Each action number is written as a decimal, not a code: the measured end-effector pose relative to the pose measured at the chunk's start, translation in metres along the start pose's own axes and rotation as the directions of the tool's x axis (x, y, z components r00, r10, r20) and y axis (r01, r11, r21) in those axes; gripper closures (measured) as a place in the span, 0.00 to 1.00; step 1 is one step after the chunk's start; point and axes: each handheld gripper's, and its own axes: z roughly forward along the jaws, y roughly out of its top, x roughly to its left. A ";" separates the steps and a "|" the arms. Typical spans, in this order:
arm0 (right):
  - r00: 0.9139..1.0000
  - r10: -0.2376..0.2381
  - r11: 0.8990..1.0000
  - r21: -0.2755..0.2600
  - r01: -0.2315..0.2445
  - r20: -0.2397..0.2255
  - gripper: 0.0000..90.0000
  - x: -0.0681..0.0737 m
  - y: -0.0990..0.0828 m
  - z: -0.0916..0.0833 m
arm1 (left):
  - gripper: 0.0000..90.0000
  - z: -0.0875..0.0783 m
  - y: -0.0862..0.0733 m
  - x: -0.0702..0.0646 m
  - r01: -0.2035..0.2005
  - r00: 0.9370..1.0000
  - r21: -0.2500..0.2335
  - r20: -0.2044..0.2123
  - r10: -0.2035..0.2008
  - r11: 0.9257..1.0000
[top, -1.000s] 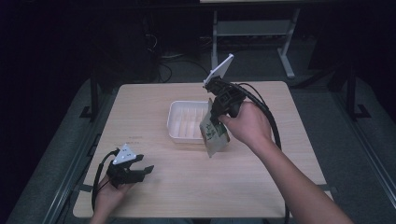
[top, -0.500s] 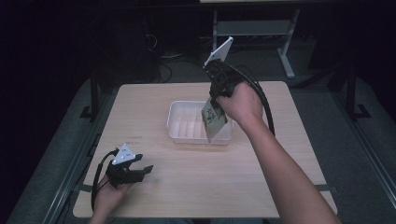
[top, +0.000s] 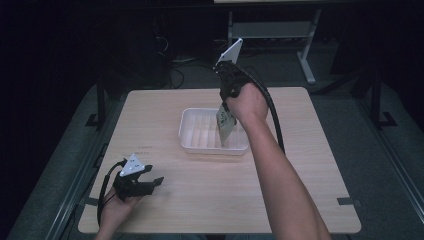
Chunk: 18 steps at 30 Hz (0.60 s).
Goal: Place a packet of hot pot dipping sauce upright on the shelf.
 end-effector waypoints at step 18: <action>0.998 0.046 0.999 0.007 -0.047 0.035 0.99 -0.005 0.013 0.016 | 0.41 0.000 0.000 0.000 -0.008 1.000 -0.004 0.006 0.008 1.000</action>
